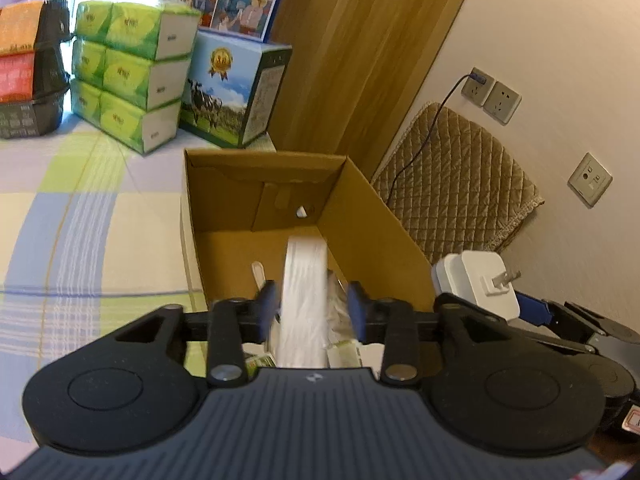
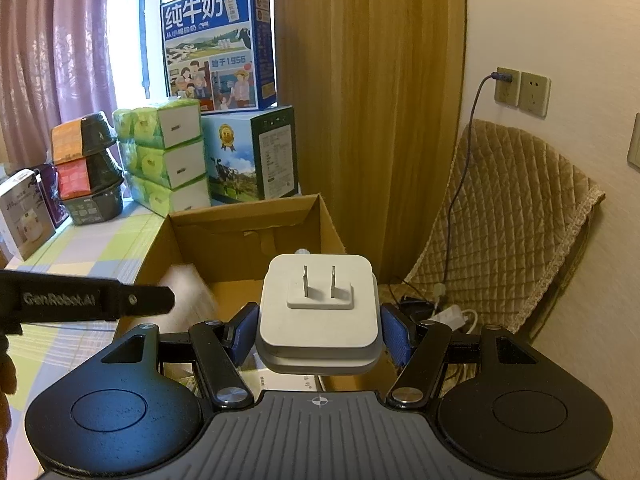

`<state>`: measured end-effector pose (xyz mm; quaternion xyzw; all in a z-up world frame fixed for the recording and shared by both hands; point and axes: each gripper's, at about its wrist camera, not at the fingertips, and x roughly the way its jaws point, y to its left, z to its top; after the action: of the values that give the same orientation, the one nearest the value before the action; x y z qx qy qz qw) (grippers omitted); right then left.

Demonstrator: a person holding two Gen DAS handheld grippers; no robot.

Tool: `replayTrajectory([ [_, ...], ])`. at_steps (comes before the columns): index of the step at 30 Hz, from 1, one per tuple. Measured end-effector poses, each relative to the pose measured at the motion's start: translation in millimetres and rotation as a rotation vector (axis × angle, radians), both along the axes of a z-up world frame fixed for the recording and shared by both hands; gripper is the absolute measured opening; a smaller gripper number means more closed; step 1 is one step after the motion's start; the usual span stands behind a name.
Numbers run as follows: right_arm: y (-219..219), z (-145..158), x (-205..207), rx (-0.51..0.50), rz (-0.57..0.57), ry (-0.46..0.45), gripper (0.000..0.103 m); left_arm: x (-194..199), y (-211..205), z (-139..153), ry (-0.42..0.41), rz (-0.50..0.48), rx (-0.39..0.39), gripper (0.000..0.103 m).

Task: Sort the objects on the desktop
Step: 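Open the left tool to drop the white box while the right tool drops the plug adapter, then withdraw both open tools away from the filled cardboard box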

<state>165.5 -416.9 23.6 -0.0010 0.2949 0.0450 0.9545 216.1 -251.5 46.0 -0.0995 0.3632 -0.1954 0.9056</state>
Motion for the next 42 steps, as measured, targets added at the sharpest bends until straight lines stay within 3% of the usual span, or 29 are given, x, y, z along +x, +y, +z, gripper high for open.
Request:
replayTrajectory([
  [12, 9, -3, 2, 0.034, 0.022, 0.015, 0.062, -14, 42, -1, 0.003, 0.081, -0.011, 0.037],
  [18, 21, 1, 18, 0.143, 0.099, 0.021, 0.063, -26, 65, 0, -0.009, 0.124, -0.005, 0.055],
  [23, 18, 9, 13, 0.165, 0.060, -0.002, 0.074, -40, 81, -1, -0.012, 0.156, -0.009, 0.079],
  [29, 7, 5, -14, 0.174, 0.020, 0.027, 0.077, -65, 87, -5, -0.004, 0.163, 0.008, 0.094],
  [34, 1, 4, -42, 0.172, -0.007, 0.052, 0.085, -86, 85, -4, -0.007, 0.162, 0.029, 0.101],
  [42, -1, 11, -86, 0.157, -0.012, 0.058, 0.096, -119, 75, 9, -0.027, 0.158, 0.078, 0.102],
])
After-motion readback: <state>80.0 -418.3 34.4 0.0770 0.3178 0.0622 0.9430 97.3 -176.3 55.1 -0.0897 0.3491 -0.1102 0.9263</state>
